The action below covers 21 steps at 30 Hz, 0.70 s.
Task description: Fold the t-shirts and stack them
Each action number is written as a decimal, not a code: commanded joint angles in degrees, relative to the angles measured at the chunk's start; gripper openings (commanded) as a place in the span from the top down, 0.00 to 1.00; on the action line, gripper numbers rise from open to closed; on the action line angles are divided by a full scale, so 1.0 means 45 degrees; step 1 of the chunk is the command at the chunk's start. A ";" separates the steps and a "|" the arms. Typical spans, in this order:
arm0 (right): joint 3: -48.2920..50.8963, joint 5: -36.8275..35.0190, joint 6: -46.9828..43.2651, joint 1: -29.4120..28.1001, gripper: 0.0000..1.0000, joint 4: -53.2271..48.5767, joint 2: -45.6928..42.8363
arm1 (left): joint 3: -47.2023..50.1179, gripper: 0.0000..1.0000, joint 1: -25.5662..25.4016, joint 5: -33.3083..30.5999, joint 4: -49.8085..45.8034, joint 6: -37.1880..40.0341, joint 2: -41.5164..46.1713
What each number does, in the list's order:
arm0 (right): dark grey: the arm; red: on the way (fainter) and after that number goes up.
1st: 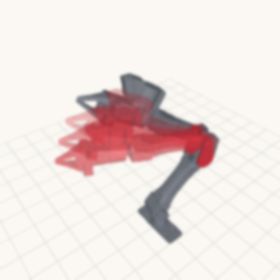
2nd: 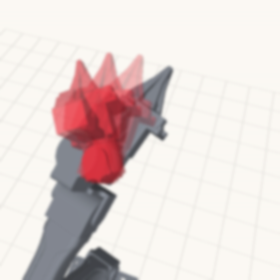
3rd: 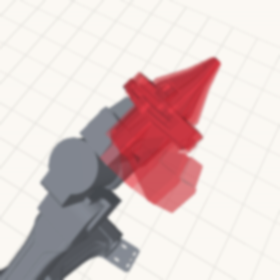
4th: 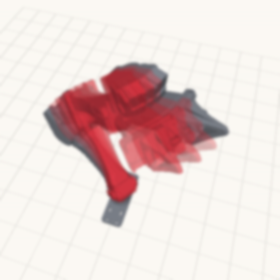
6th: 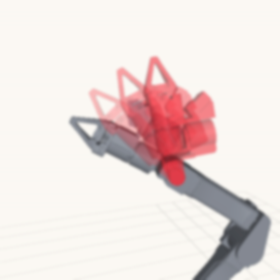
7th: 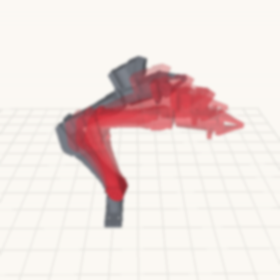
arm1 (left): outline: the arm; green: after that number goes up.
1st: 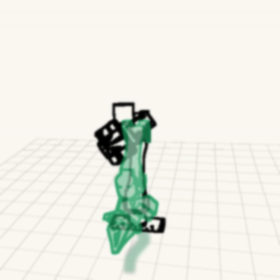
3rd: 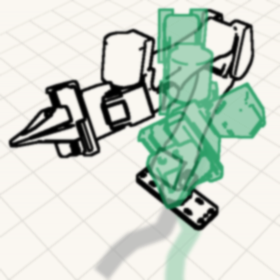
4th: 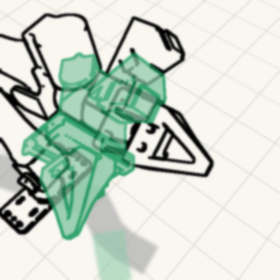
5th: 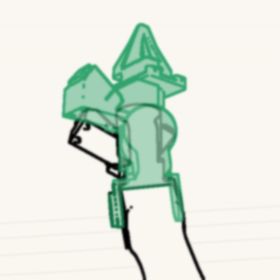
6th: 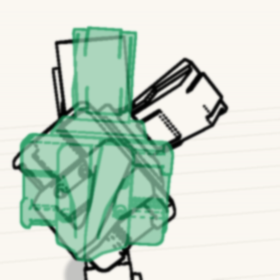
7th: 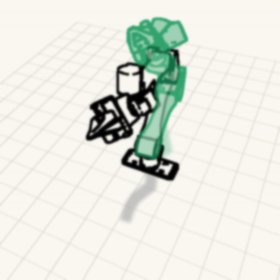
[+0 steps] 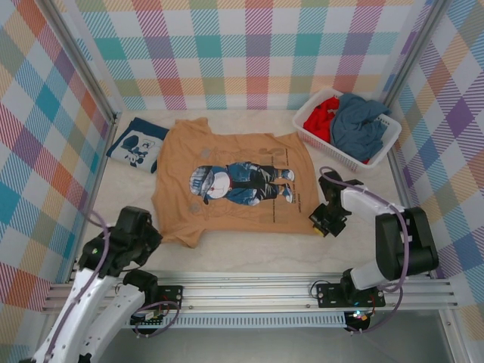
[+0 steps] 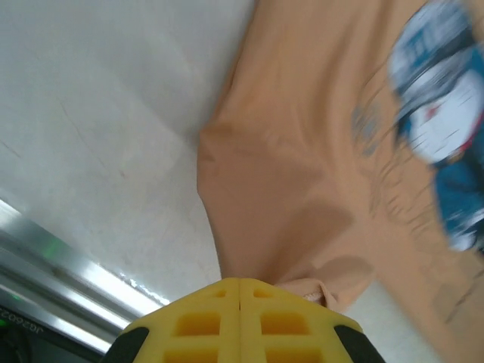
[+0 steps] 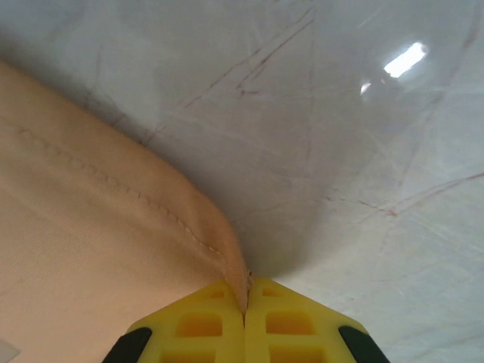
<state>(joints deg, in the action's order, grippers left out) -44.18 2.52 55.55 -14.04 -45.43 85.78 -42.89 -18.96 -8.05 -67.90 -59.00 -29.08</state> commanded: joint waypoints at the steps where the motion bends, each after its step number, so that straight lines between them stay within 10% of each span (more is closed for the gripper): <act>1: -0.0584 0.0243 -0.0066 -0.0578 1.00 -0.0010 0.0489 | -0.0221 1.00 -0.0167 -0.1607 -0.1665 -0.0641 0.0030; 21: -0.0596 -0.0783 0.0083 -0.0934 1.00 -0.1261 -0.0646 | 0.0953 1.00 -0.0179 0.0265 0.2118 0.0713 -0.2051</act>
<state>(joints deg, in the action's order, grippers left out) -46.17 -1.04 56.47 -17.89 -49.34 83.59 -35.94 -19.00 -5.93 -61.69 -59.02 -36.38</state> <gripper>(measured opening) 0.047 0.049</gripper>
